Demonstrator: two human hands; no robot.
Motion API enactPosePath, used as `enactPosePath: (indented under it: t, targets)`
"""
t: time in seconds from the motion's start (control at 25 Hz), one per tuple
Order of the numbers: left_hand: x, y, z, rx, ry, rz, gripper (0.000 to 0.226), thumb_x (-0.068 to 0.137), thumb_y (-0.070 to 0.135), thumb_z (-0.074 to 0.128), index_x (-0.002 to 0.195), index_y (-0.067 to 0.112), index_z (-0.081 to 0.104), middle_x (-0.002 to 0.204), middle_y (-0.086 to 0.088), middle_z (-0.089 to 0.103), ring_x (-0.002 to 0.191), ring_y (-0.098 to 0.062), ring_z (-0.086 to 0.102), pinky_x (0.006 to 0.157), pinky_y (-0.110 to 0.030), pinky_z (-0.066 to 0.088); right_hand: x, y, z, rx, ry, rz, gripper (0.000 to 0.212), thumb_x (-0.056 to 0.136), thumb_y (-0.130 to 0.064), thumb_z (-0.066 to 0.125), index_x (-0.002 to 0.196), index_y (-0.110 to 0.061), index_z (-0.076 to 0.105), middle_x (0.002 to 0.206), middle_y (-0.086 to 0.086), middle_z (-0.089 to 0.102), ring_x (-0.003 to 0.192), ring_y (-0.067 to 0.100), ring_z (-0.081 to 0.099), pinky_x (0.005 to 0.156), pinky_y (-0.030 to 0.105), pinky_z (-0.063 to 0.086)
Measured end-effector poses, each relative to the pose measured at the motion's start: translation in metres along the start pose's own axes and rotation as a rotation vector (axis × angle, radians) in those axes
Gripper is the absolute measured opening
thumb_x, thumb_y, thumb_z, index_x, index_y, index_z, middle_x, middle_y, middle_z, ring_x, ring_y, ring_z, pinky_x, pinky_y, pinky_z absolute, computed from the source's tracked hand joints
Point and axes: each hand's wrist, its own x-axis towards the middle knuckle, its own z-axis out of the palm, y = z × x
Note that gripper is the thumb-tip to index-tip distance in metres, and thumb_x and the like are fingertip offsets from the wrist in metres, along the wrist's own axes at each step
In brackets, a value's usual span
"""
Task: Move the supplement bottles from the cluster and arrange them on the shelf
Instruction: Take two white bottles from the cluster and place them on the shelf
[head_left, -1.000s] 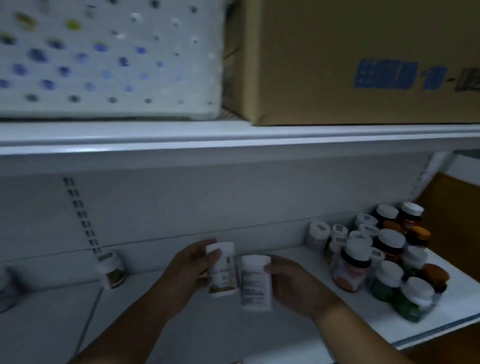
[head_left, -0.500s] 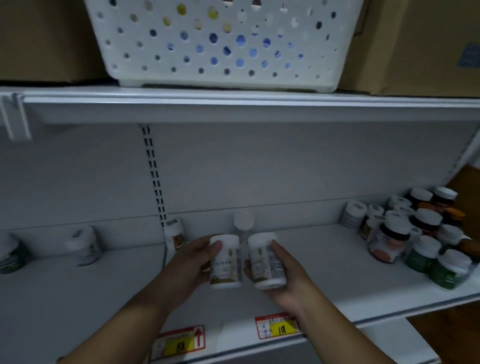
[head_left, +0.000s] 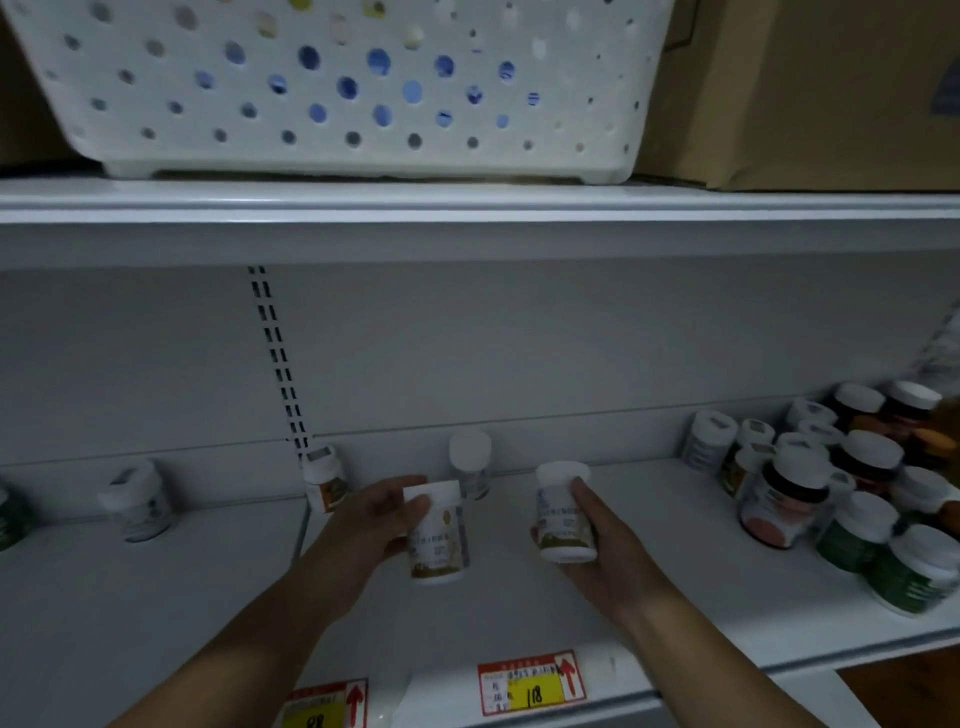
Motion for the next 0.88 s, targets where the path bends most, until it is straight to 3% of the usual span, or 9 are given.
enactPosePath:
  t: [0.08,0.24,0.36,0.48,0.56,0.64,0.76,0.84,0.88]
  targets:
    - [0.016,-0.006,0.013,0.048,0.077,0.036,0.023,0.082,0.006,0.065,0.099,0.021,0.063,0.104,-0.008,0.068,0.094,-0.023,0.065,0.078,-0.029,0.056,0.011,-0.006,-0.014,-0.207,0.042,-0.069,0.039,0.072,-0.036,0.069,0.099,-0.007,0.069,0.089,0.013,0.073,0.080,0.023,0.070,0.070,0.032,0.057]
    - [0.047,-0.017,0.029,0.174,0.258,0.095,0.047,0.068,-0.002,0.076,0.109,0.014,0.059,0.098,-0.004,0.067,0.083,-0.014,0.064,0.064,-0.017,0.056,0.059,-0.015,-0.026,-0.741,0.165,-0.221,0.042,0.074,-0.023,0.073,0.109,-0.002,0.064,0.101,0.014,0.070,0.092,0.027,0.065,0.073,0.033,0.053]
    - [0.056,-0.021,0.038,0.296,0.261,0.099,0.058,0.063,-0.006,0.079,0.110,0.016,0.054,0.098,-0.002,0.067,0.076,0.001,0.065,0.069,-0.018,0.056,0.091,-0.019,-0.022,-0.965,0.084,-0.218,0.044,0.077,-0.010,0.072,0.118,-0.006,0.058,0.111,0.009,0.065,0.102,0.023,0.061,0.087,0.039,0.050]
    - [0.059,-0.028,0.042,0.414,0.249,0.126,0.063,0.053,0.009,0.084,0.104,0.028,0.052,0.088,0.022,0.068,0.079,0.017,0.062,0.087,-0.031,0.052,0.106,-0.016,-0.018,-1.101,0.041,-0.250,0.048,0.075,-0.013,0.071,0.121,-0.010,0.058,0.110,0.006,0.063,0.106,0.023,0.060,0.087,0.036,0.048]
    - [0.058,-0.028,0.047,0.454,0.240,0.131,0.070,0.051,0.019,0.085,0.112,0.025,0.052,0.101,0.014,0.066,0.095,0.003,0.063,0.090,-0.032,0.049,0.108,-0.016,-0.017,-1.184,0.036,-0.243,0.049,0.075,-0.024,0.070,0.122,-0.017,0.057,0.113,0.001,0.063,0.102,0.014,0.058,0.081,0.024,0.041]
    - [0.053,-0.025,0.054,0.489,0.267,0.124,0.087,0.054,0.021,0.088,0.130,0.018,0.045,0.121,0.002,0.057,0.113,-0.015,0.055,0.088,-0.029,0.044,0.104,-0.019,-0.019,-1.225,0.069,-0.193,0.054,0.076,-0.030,0.071,0.124,-0.016,0.052,0.117,-0.001,0.060,0.101,0.013,0.057,0.080,0.022,0.040]
    - [0.040,-0.005,0.074,0.647,0.347,0.430,0.070,0.070,0.023,0.078,0.132,0.015,0.045,0.132,0.002,0.047,0.123,-0.013,0.043,0.099,-0.026,0.035,0.083,-0.033,-0.030,-1.282,0.152,-0.246,0.071,0.076,-0.037,0.070,0.136,-0.014,0.041,0.129,0.003,0.054,0.115,0.020,0.055,0.096,0.029,0.044]
    - [0.033,0.014,0.102,0.689,0.325,0.713,0.049,0.074,0.026,0.066,0.120,0.014,0.055,0.122,0.007,0.053,0.114,-0.004,0.046,0.099,-0.018,0.033,0.058,-0.048,-0.039,-1.320,0.234,-0.388,0.054,0.081,-0.029,0.066,0.130,-0.014,0.048,0.115,0.003,0.060,0.105,0.018,0.059,0.094,0.029,0.045]
    - [0.034,0.018,0.119,0.655,0.279,0.747,0.040,0.074,0.025,0.062,0.113,0.017,0.059,0.113,0.014,0.056,0.106,0.001,0.049,0.093,-0.013,0.035,0.044,-0.054,-0.045,-1.299,0.278,-0.444,0.046,0.083,-0.027,0.065,0.125,-0.015,0.052,0.104,0.000,0.061,0.096,0.016,0.060,0.090,0.029,0.048]
